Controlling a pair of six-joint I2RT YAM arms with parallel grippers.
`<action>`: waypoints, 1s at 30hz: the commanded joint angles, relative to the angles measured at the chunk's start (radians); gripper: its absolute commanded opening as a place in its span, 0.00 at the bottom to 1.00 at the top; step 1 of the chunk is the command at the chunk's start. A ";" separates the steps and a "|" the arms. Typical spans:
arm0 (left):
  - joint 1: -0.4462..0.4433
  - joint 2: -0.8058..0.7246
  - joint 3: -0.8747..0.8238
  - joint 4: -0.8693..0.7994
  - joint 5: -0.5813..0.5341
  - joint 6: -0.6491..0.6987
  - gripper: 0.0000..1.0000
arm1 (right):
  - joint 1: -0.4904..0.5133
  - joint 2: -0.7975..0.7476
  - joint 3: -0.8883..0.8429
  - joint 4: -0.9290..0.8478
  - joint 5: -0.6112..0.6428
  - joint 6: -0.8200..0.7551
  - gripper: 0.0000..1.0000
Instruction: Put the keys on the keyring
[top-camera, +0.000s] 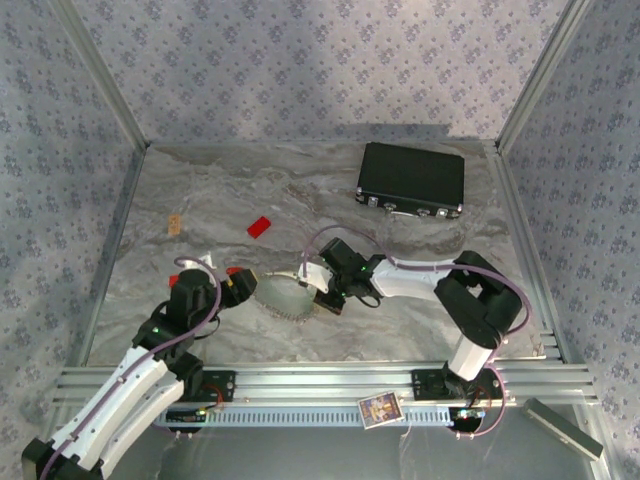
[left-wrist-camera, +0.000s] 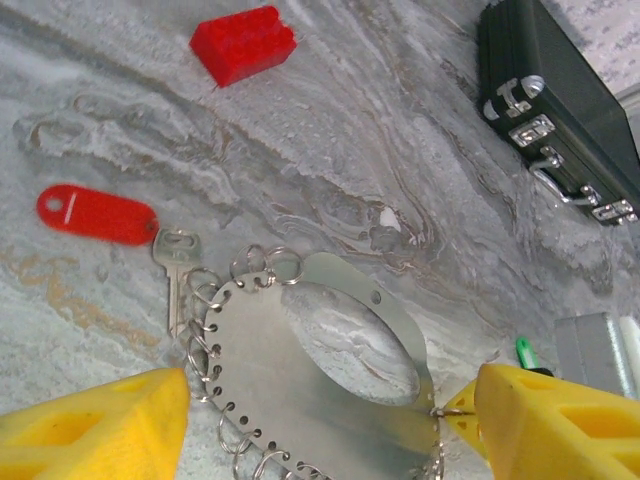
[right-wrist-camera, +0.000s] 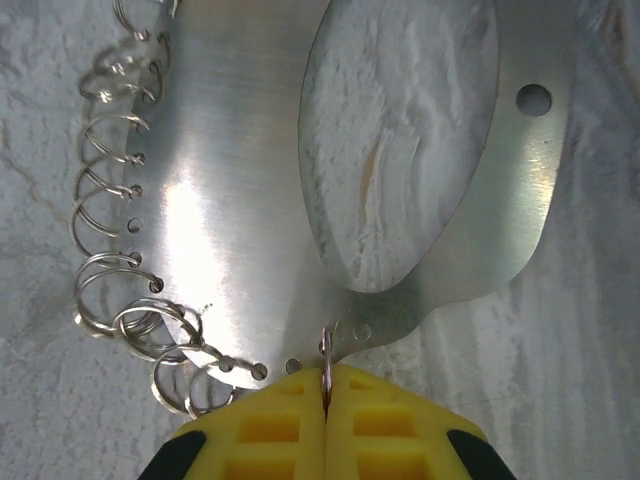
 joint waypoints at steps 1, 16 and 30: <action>0.005 0.001 0.054 0.078 0.026 0.165 0.68 | 0.006 -0.098 -0.035 0.064 0.002 -0.028 0.00; -0.052 0.173 0.252 0.247 0.377 0.967 0.44 | -0.073 -0.405 -0.116 0.183 -0.291 -0.095 0.00; -0.182 0.323 0.254 0.201 0.581 1.344 0.24 | -0.085 -0.509 -0.125 0.145 -0.338 -0.148 0.00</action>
